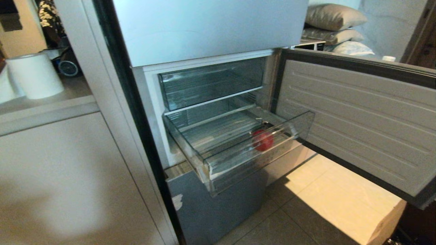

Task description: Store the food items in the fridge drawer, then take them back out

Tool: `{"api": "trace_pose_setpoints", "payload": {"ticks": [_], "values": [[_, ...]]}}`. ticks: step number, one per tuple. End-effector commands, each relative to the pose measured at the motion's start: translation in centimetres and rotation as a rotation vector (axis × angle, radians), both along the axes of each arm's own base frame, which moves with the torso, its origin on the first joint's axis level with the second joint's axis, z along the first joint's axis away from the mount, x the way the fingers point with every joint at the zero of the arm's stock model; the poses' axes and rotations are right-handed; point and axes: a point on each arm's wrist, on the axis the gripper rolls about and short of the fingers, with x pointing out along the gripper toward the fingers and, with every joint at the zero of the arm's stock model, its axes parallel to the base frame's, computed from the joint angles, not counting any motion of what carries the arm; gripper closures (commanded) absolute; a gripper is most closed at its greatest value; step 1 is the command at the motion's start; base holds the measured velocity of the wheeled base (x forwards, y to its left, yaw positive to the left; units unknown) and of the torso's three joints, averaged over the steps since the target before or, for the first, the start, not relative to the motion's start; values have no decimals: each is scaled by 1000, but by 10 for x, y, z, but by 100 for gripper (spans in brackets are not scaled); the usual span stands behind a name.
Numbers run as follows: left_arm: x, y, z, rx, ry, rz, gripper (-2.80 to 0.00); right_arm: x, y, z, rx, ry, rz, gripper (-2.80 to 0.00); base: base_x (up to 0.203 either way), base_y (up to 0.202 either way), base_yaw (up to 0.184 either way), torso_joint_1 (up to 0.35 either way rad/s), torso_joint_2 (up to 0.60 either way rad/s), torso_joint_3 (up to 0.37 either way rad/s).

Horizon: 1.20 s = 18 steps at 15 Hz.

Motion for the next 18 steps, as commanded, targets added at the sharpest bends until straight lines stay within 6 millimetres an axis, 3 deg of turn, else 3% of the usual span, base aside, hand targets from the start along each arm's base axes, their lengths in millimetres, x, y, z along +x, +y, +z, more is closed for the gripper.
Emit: {"api": "trace_pose_setpoints", "payload": {"ticks": [1, 9, 13, 16, 18], "values": [[0, 0, 0, 0, -2, 0, 0, 0, 0, 0, 2, 2, 0, 0, 2, -9, 175, 3, 6, 3], [0, 0, 0, 0, -2, 0, 0, 0, 0, 0, 16, -2, -3, 0, 0, -6, 167, 1, 2, 3], [0, 0, 0, 0, -2, 0, 0, 1, 0, 0, 10, 5, -6, 0, 0, -1, 19, 1, 1, 1], [0, 0, 0, 0, -2, 0, 0, 11, 0, 7, 23, 97, -13, 0, 0, 0, 0, 0, 0, 0], [0, 0, 0, 0, -2, 0, 0, 31, 0, 25, 44, 195, -18, 0, 0, 0, 0, 0, 0, 0]]}}
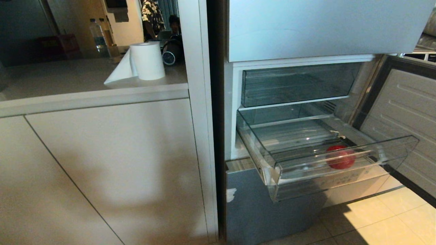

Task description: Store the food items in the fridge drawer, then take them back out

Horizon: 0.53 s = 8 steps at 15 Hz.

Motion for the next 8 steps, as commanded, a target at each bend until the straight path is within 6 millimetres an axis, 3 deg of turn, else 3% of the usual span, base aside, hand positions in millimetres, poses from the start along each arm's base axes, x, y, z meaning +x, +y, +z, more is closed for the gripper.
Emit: {"api": "trace_pose_setpoints", "payload": {"ticks": [1, 4, 8], "values": [[0, 0, 0, 0, -3, 0, 0, 29, 0, 25, 20, 154, -1, 0, 0, 0, 0, 0, 0, 0], [0, 0, 0, 0, -2, 0, 0, 75, 2, 79, 61, 242, 15, 0, 0, 0, 0, 0, 0, 0], [0, 0, 0, 0, -2, 0, 0, 152, 6, 118, 107, 362, 124, 0, 0, 0, 0, 0, 0, 0]]}}
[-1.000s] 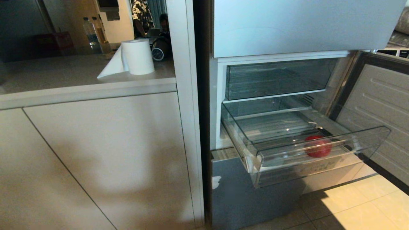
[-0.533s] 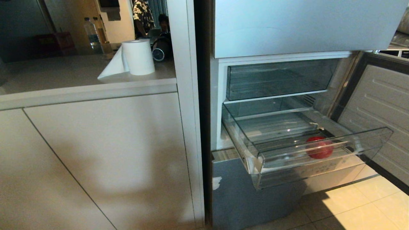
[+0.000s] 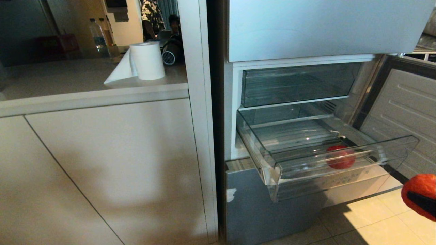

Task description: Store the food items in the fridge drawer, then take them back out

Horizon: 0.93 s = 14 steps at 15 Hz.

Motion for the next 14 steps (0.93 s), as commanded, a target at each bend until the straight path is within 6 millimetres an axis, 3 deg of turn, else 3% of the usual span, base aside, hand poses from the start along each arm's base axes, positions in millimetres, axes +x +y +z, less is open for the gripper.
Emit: {"api": "trace_pose_setpoints", "payload": {"ticks": [1, 7, 10, 13, 14], "values": [[0, 0, 0, 0, -2, 0, 0, 73, 3, 10, 13, 143, 35, 0, 0, 0, 0, 0, 0, 0], [0, 0, 0, 0, -3, 0, 0, 215, 14, 18, 27, 199, 83, 0, 0, 0, 0, 0, 0, 0], [0, 0, 0, 0, -2, 0, 0, 256, 27, 17, 24, 180, 107, 0, 0, 0, 0, 0, 0, 0], [0, 0, 0, 0, -2, 0, 0, 282, 38, 5, 18, 198, 125, 0, 0, 0, 0, 0, 0, 0], [0, 0, 0, 0, -3, 0, 0, 288, 41, -1, 14, 211, 124, -280, 0, 0, 0, 0, 0, 0]]}}
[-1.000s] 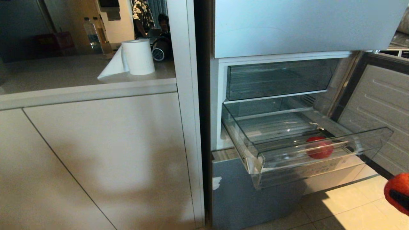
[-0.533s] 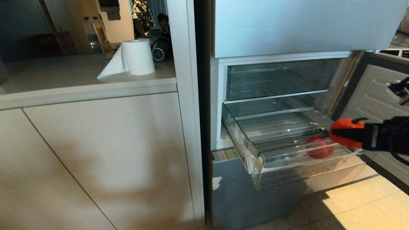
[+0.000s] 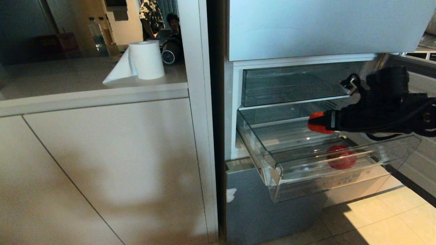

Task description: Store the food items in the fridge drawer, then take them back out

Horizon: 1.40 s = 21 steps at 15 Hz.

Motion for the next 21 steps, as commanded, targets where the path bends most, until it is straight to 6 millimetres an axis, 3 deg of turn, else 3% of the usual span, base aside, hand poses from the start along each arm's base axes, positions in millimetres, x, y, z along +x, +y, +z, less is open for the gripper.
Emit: {"api": "trace_pose_setpoints", "payload": {"ticks": [1, 5, 7, 9, 11, 12, 14, 18, 21], "values": [[0, 0, 0, 0, -2, 0, 0, 25, 9, -27, -13, 58, 4, -280, 0, 0, 0, 0, 0, 0], [0, 0, 0, 0, -2, 0, 0, 40, 12, -36, -18, 65, 1, -280, 0, 0, 0, 0, 0, 0], [0, 0, 0, 0, -3, 0, 0, 39, 12, -31, -14, 52, -1, -280, 0, 0, 0, 0, 0, 0], [0, 0, 0, 0, -2, 0, 0, 20, 10, 1, 6, -24, -6, -280, 0, 0, 0, 0, 0, 0], [0, 0, 0, 0, -3, 0, 0, -14, 6, 38, 23, -104, -10, -280, 0, 0, 0, 0, 0, 0], [0, 0, 0, 0, -2, 0, 0, -32, 3, 50, 28, -129, -12, 0, 0, 0, 0, 0, 0, 0], [0, 0, 0, 0, -2, 0, 0, -65, -1, 55, 28, -130, -21, 0, 0, 0, 0, 0, 0, 0], [0, 0, 0, 0, -2, 0, 0, -126, -7, 26, 13, -26, -23, 0, 0, 0, 0, 0, 0, 0], [0, 0, 0, 0, -2, 0, 0, -163, -9, 21, 21, 37, -12, 0, 0, 0, 0, 0, 0, 0]]}}
